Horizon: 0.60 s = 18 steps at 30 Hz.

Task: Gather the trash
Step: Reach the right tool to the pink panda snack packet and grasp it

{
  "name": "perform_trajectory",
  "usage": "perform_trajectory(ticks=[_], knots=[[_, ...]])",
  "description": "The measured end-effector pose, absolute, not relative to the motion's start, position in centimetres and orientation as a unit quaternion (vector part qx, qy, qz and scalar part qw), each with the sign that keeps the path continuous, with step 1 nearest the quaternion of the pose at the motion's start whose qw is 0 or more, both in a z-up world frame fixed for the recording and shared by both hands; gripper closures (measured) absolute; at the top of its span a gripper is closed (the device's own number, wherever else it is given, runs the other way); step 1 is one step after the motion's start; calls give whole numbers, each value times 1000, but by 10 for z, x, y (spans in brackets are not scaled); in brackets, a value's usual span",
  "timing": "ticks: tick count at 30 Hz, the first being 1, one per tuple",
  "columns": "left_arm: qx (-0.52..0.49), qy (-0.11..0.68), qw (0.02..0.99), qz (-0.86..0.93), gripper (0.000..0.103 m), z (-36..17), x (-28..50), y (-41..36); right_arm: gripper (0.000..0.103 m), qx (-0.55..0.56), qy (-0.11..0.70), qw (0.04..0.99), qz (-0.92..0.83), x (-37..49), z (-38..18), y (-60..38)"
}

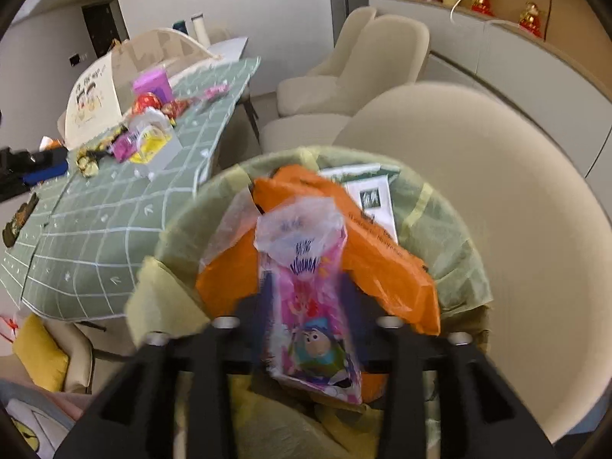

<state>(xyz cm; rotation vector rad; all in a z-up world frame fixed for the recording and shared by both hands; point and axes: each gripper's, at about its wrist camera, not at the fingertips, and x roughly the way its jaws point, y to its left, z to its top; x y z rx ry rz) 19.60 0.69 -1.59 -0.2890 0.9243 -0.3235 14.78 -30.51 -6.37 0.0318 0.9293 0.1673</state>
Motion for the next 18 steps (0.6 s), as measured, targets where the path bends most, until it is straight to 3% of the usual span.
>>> perform_trajectory(ticks=[12,18], knots=[[-139,413,895,-94,65,-20,208,82,63,19,361,929,79,160,12,-254],[-127,412,897,-95,65,-21,230,119,63,0,350,931,106,213,15,-193]])
